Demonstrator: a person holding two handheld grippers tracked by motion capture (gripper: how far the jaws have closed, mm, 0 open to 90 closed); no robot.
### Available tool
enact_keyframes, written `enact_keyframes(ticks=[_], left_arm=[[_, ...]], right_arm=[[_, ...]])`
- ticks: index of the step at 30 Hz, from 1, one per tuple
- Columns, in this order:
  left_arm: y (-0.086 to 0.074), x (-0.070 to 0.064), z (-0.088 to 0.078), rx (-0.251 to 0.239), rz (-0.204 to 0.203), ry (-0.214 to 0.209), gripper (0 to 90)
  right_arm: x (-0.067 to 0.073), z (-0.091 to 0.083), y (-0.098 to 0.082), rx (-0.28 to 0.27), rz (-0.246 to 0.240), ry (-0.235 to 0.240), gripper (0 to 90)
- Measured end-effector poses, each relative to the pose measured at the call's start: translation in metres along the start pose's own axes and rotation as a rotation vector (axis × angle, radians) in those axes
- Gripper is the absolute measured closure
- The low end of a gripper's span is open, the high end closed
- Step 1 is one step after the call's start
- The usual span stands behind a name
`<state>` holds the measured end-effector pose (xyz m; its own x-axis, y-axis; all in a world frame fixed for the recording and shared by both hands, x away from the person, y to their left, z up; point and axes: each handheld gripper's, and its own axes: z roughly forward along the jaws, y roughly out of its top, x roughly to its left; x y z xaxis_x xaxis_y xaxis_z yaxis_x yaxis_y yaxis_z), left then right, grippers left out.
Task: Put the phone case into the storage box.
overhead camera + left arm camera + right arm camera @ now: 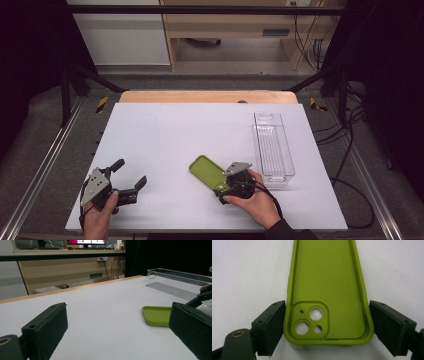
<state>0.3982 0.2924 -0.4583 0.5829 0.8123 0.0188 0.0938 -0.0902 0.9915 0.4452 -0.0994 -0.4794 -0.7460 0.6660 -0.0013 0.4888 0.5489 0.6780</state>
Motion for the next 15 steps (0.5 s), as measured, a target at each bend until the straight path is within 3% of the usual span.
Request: enact_keyframes(ticks=[11, 13, 15], left_arm=[[0.001, -0.015, 0.009, 0.046, 0.081, -0.041, 1.6], [0.002, -0.026, 0.015, 0.068, 0.133, -0.054, 1.2], [0.003, -0.030, 0.018, 0.072, 0.145, -0.058, 0.7]], right_arm=[[-0.005, -0.016, 0.027, 0.027, -0.008, 0.017, 17.3], [-0.010, -0.022, 0.037, 0.053, -0.012, 0.024, 17.3], [-0.011, -0.024, 0.041, 0.060, -0.015, 0.024, 17.3]])
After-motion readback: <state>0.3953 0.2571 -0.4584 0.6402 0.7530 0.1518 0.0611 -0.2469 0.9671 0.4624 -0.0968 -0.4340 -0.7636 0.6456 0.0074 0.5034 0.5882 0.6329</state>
